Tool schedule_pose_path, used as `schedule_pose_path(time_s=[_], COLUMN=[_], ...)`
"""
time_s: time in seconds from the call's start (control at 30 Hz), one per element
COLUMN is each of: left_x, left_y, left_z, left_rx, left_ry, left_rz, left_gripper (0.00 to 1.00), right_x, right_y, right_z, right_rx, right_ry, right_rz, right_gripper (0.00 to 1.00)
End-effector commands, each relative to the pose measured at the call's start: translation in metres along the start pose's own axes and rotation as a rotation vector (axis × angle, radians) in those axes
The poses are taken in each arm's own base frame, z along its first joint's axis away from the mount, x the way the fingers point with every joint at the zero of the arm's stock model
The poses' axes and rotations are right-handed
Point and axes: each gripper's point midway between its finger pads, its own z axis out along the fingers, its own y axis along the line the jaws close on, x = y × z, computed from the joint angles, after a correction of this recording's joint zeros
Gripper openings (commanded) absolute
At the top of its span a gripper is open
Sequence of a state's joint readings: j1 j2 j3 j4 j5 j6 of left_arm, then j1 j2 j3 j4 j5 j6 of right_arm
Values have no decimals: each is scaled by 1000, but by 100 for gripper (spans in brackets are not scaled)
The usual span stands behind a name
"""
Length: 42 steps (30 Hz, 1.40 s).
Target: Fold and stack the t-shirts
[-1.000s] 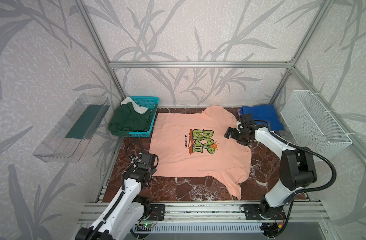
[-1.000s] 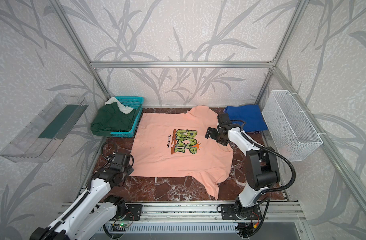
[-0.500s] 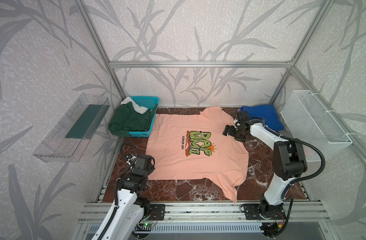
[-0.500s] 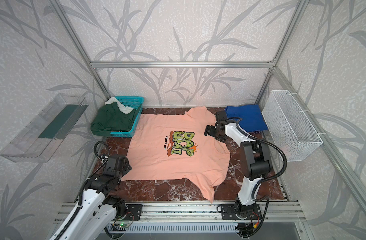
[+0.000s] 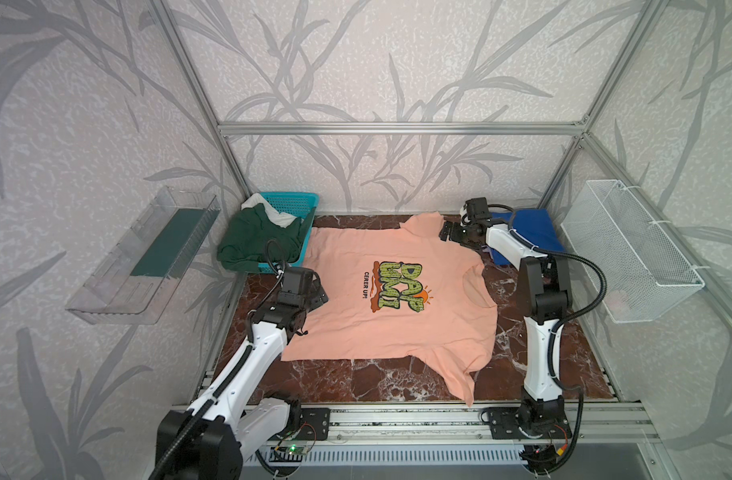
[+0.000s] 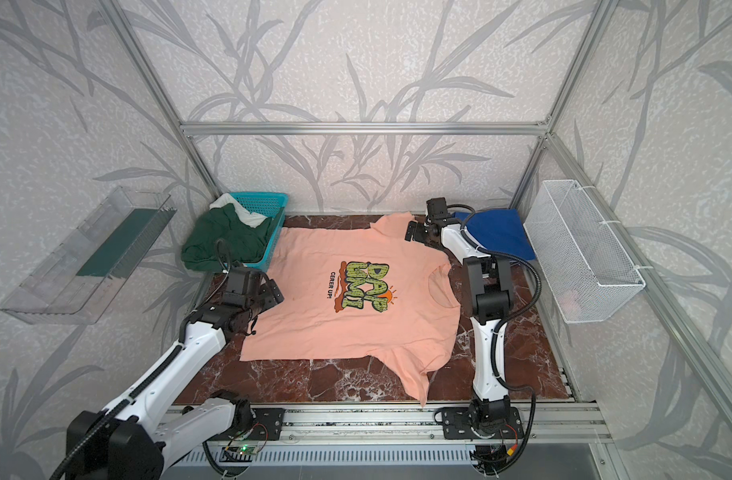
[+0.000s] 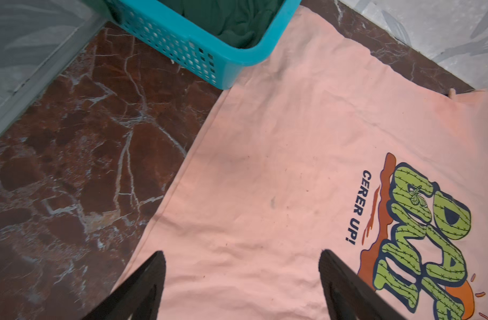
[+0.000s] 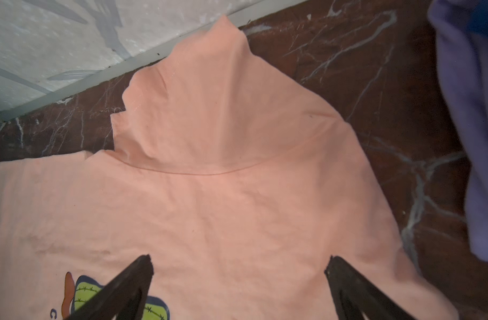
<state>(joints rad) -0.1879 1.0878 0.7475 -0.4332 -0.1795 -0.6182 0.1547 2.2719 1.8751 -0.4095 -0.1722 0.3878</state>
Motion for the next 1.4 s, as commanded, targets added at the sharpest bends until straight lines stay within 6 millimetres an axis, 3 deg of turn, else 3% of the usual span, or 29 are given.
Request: schedule_pose_path(time_s=[0.0, 0.37, 0.63, 0.83, 0.97, 1.1, 1.17, 1.23, 1.37], left_x=[-12, -1, -6, -4, -1, -3, -6, -9, -14], left_y=[-25, -49, -57, -59, -56, -56, -58, -61, -69], left_z=[3, 18, 21, 24, 25, 27, 27, 27, 32], left_rx=[92, 177, 194, 200, 190, 186, 190, 196, 206], left_ry=[-6, 58, 58, 72, 73, 64, 60, 63, 62], left_rz=[16, -7, -13, -20, -10, 3, 7, 12, 23], left_gripper=[87, 87, 87, 86, 86, 87, 87, 87, 87], right_x=[-23, -51, -35, -20, -15, -16, -19, -23, -29], right_y=[-12, -30, -35, -36, -35, -35, -39, -42, -54], right_z=[14, 58, 81, 87, 87, 84, 82, 78, 71], right_rx=[29, 83, 16, -5, -14, -9, 10, 29, 53], right_ry=[-46, -24, 37, 85, 106, 95, 87, 79, 73], right_rz=[-46, -86, 6, 22, 23, 21, 13, 9, 23], right_gripper=[98, 98, 97, 93, 81, 56, 50, 36, 24])
